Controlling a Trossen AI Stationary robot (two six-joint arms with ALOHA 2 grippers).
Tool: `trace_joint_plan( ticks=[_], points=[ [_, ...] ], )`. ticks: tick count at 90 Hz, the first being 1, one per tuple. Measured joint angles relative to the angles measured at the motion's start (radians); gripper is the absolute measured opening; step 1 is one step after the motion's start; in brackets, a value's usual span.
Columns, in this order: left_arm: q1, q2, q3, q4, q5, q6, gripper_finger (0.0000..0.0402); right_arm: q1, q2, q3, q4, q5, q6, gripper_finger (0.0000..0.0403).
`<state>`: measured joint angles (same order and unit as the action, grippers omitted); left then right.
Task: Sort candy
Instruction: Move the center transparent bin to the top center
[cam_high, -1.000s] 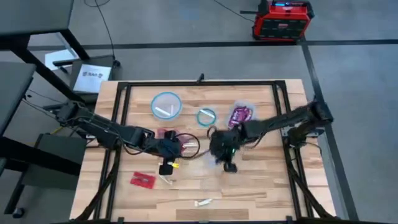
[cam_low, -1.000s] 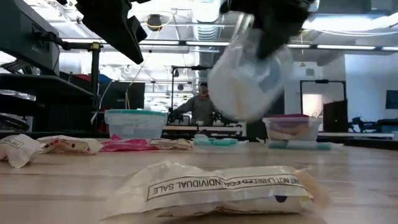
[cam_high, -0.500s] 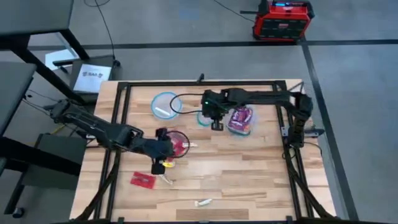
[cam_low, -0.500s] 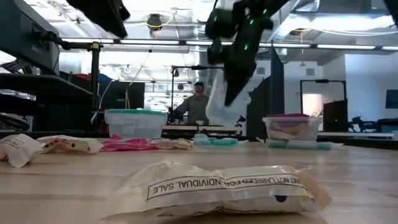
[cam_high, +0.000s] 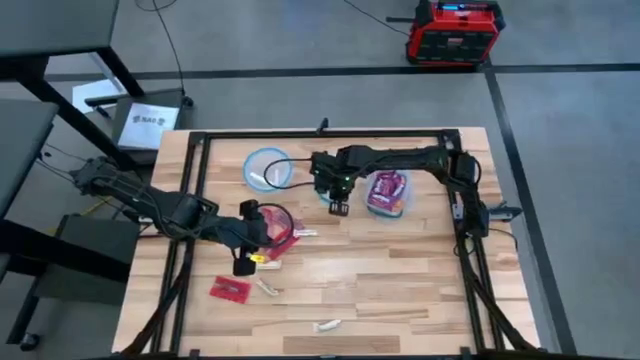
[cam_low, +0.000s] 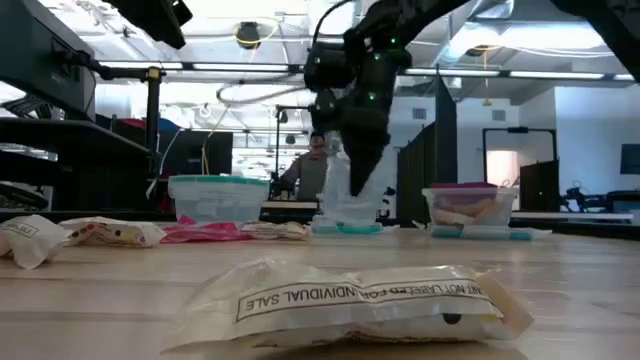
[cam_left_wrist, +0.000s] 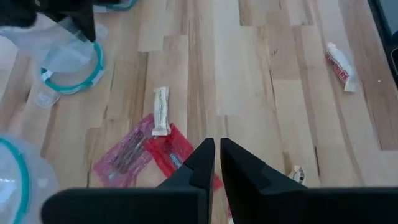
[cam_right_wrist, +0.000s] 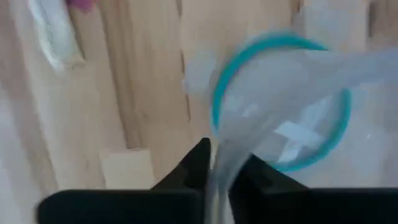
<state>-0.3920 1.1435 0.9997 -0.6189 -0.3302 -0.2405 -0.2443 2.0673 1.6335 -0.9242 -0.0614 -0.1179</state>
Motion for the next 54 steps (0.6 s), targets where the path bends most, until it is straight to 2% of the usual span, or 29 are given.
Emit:
trace_joint_plan(
  ticks=[12, 28, 42, 54],
  points=[
    [0.000, 0.000, 0.000, -0.001, 0.000, 0.004, 0.0013, 0.001, -0.022, 0.042, -0.022, -0.005, 0.014, 0.0137],
    [0.011, 0.000, 0.000, -0.003, -0.012, 0.003, 0.0013, 0.003, -0.103, 0.125, -0.119, -0.095, 0.017, 0.0225],
    [0.036, 0.000, 0.000, -0.007, -0.084, -0.002, 0.0013, 0.043, -0.235, 0.122, -0.226, -0.102, 0.052, 0.0254],
    [0.095, 0.014, 0.000, -0.051, -0.121, 0.054, 0.0013, 0.120, -0.394, -0.032, -0.089, -0.102, 0.111, 0.0255]
  ],
)
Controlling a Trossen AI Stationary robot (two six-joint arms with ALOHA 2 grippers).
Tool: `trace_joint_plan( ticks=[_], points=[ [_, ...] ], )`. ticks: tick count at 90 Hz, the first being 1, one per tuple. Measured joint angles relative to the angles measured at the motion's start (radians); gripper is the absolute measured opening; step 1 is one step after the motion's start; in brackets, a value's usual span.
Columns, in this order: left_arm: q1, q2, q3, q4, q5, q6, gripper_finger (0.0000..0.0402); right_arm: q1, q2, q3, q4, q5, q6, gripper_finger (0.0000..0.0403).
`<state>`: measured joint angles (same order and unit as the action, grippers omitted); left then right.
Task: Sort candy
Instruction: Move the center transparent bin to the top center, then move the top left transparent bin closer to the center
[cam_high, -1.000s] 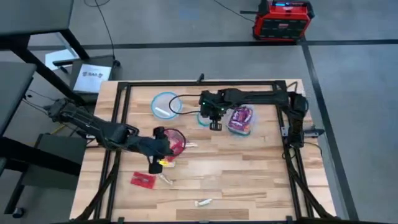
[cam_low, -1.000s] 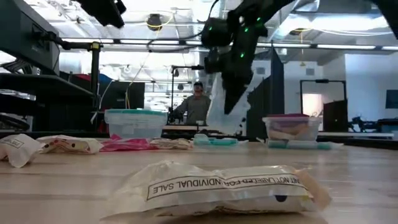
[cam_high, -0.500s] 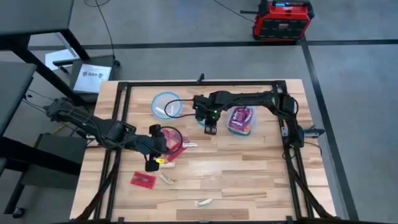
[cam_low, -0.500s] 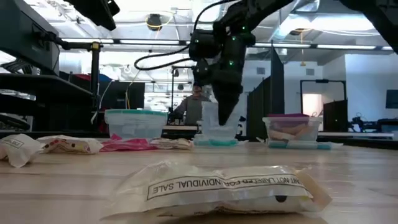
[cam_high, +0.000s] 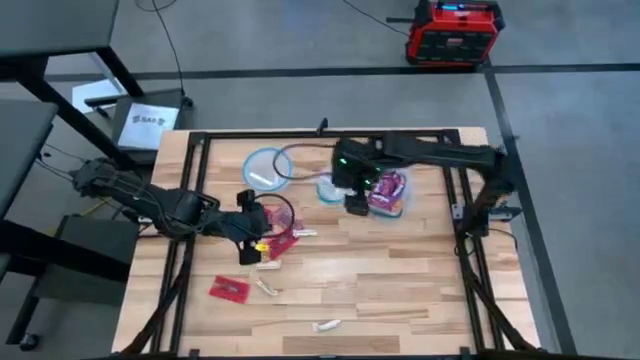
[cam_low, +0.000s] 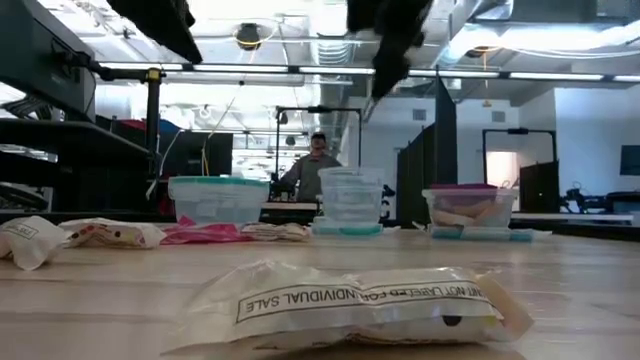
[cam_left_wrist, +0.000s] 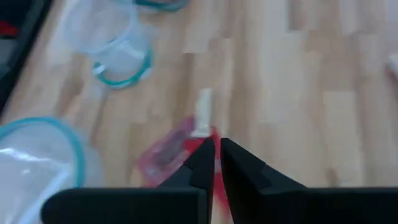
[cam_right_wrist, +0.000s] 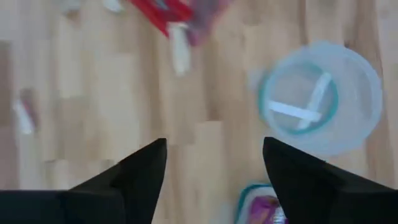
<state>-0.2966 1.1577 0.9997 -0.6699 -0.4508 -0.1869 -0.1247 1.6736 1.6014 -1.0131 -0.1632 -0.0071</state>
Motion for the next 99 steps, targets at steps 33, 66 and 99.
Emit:
trace_joint_plan(
  ticks=[33, 66, 99],
  points=[
    [0.273, 0.049, -0.011, -0.135, -0.002, 0.199, 0.0109, 0.291, -0.204, -0.662, 0.994, 0.083, 0.302, 0.0255],
    [0.401, 0.292, -0.043, -0.016, -0.038, 0.353, 0.0179, 0.461, -0.099, -0.767, 1.294, 0.320, 0.339, 0.0255],
    [0.412, 0.486, -0.040, 0.034, -0.282, 0.332, 0.0157, 0.476, -0.098, -0.767, 1.286, 0.323, 0.350, 0.0255]
  ],
)
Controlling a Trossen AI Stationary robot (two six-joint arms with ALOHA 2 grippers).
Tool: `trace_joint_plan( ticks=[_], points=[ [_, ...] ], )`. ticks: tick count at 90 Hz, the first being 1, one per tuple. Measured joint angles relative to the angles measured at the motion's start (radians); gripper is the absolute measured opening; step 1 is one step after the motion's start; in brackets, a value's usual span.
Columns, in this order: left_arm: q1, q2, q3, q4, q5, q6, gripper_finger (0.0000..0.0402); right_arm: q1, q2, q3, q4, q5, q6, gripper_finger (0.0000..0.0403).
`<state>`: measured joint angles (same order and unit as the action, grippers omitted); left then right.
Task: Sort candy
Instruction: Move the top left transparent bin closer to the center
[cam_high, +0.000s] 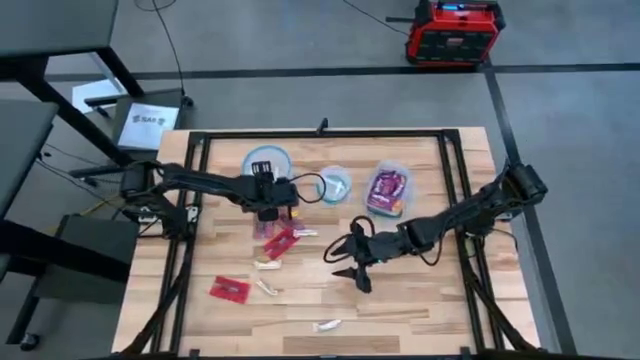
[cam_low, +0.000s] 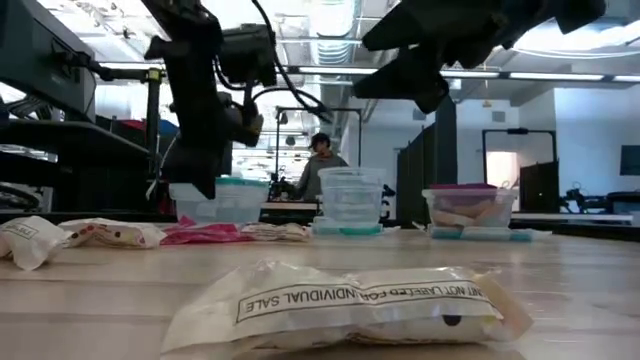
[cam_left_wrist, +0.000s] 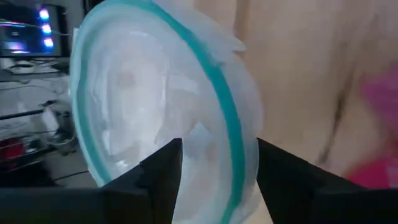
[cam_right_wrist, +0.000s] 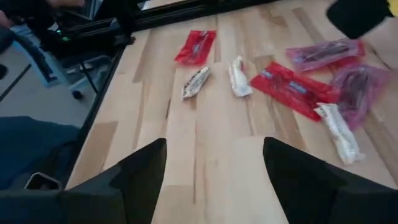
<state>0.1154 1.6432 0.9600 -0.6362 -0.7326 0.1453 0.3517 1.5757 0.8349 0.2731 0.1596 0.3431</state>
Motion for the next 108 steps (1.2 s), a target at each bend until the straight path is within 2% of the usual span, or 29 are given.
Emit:
trace_joint_plan(
  ticks=[17, 40, 57, 68, 76, 88, 98, 102, 108],
  points=[
    [0.000, 0.042, 0.000, -0.006, -0.059, -0.017, 0.0040, 0.000, 0.000, 0.000, -0.005, 0.000, 0.000, 0.0255],
    [-0.035, 0.026, 0.006, -0.044, -0.073, -0.030, 0.0040, 0.000, 0.000, 0.000, -0.016, 0.000, -0.001, 0.0255],
    [-0.154, -0.045, 0.096, -0.136, -0.041, -0.045, 0.0040, 0.000, -0.023, 0.000, -0.044, 0.000, 0.001, 0.0255],
    [-0.265, -0.101, 0.183, -0.158, -0.040, -0.015, 0.0040, 0.005, -0.080, 0.000, -0.126, 0.001, 0.014, 0.0255],
    [-0.350, -0.129, 0.232, -0.123, 0.058, 0.077, 0.0040, 0.027, -0.139, 0.001, -0.227, 0.004, 0.052, 0.0255],
    [-0.454, -0.131, 0.265, 0.025, 0.314, 0.210, 0.0040, 0.107, -0.215, 0.001, -0.361, 0.009, 0.109, 0.0255],
    [-0.501, -0.105, 0.247, 0.219, 0.516, 0.268, 0.0040, 0.194, -0.229, 0.001, -0.422, 0.080, 0.164, 0.0255],
    [-0.509, -0.079, 0.235, 0.283, 0.557, 0.291, 0.0040, 0.225, -0.224, 0.001, -0.433, 0.105, 0.185, 0.0255],
    [-0.519, -0.028, 0.228, 0.340, 0.553, 0.320, 0.0040, 0.265, -0.206, 0.001, -0.431, 0.131, 0.224, 0.0255]
  ],
)
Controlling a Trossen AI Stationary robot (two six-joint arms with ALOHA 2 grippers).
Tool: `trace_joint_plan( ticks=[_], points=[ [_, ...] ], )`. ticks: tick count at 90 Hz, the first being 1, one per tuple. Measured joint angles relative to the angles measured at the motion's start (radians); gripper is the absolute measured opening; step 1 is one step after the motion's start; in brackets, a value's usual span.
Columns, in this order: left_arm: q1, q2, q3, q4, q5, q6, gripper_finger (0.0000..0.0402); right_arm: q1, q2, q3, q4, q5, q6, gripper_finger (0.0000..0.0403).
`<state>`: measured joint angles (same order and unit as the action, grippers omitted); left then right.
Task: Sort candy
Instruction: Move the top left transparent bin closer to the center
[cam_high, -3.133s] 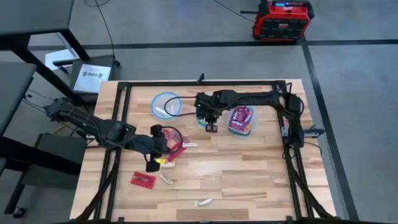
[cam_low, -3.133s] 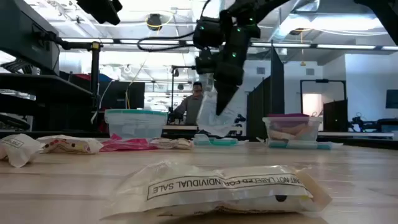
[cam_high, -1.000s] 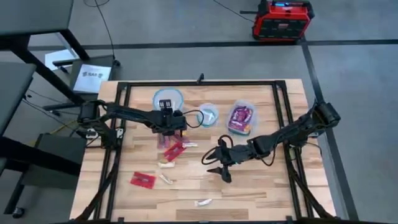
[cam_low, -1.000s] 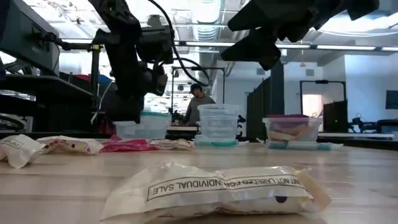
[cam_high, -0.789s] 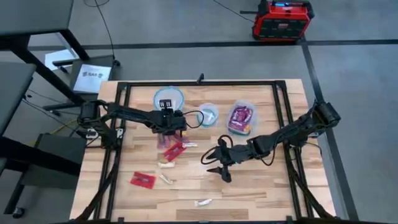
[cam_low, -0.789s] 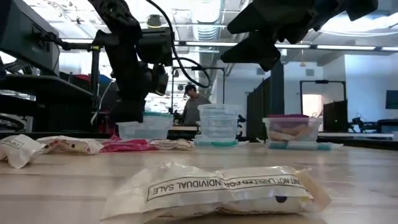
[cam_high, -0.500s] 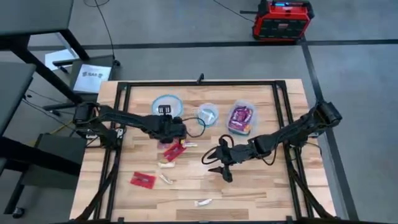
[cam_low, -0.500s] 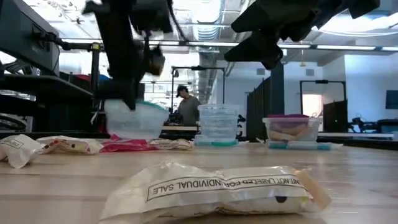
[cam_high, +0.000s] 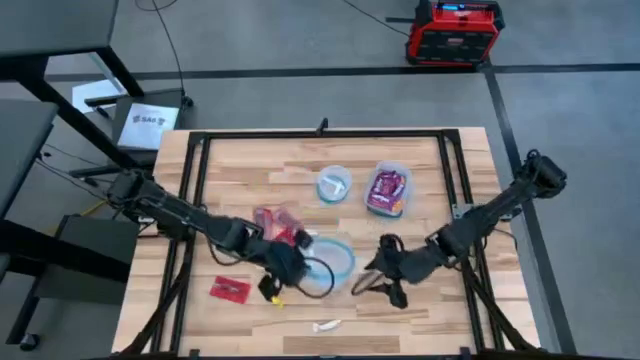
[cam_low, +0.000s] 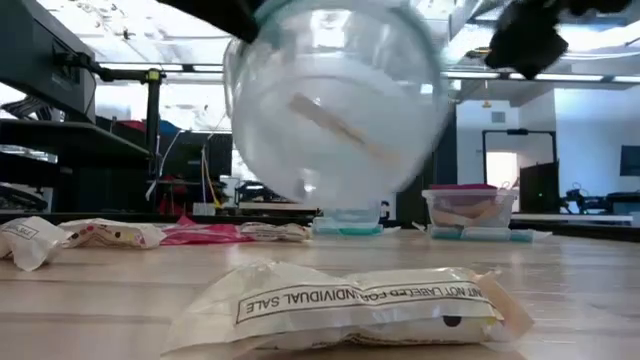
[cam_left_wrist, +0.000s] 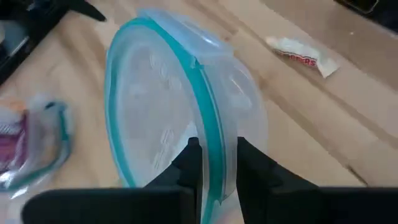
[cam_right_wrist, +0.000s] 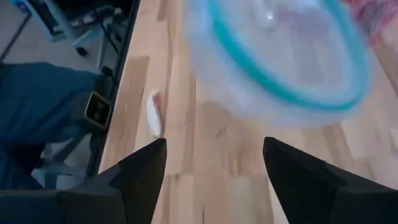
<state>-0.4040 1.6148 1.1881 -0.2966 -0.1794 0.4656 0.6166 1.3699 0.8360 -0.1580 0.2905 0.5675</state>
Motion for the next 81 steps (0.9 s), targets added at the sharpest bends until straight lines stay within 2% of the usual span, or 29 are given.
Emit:
trace_joint_plan(
  ticks=[23, 36, 44, 52, 62, 81],
  points=[
    [-0.024, 0.186, 0.003, 0.120, -0.115, -0.006, 0.0046, 0.084, 0.084, 0.000, -0.007, 0.058, 0.163, 0.0255],
    [-0.046, 0.205, 0.022, 0.088, -0.085, -0.091, 0.0131, 0.083, 0.111, 0.000, -0.009, 0.058, 0.207, 0.0255],
    [-0.053, 0.200, 0.066, -0.026, -0.082, -0.164, 0.0185, 0.082, 0.114, 0.000, -0.012, 0.061, 0.223, 0.0255],
    [-0.056, 0.190, 0.136, -0.181, -0.091, -0.211, 0.0216, 0.090, 0.115, 0.000, -0.012, 0.090, 0.249, 0.0255],
    [-0.055, 0.192, 0.209, -0.307, -0.092, -0.286, 0.0223, 0.120, 0.121, 0.000, -0.003, 0.149, 0.284, 0.0255],
    [-0.038, 0.192, 0.232, -0.231, -0.093, -0.270, 0.0219, 0.180, 0.123, 0.000, 0.004, 0.218, 0.345, 0.0255]
  ],
)
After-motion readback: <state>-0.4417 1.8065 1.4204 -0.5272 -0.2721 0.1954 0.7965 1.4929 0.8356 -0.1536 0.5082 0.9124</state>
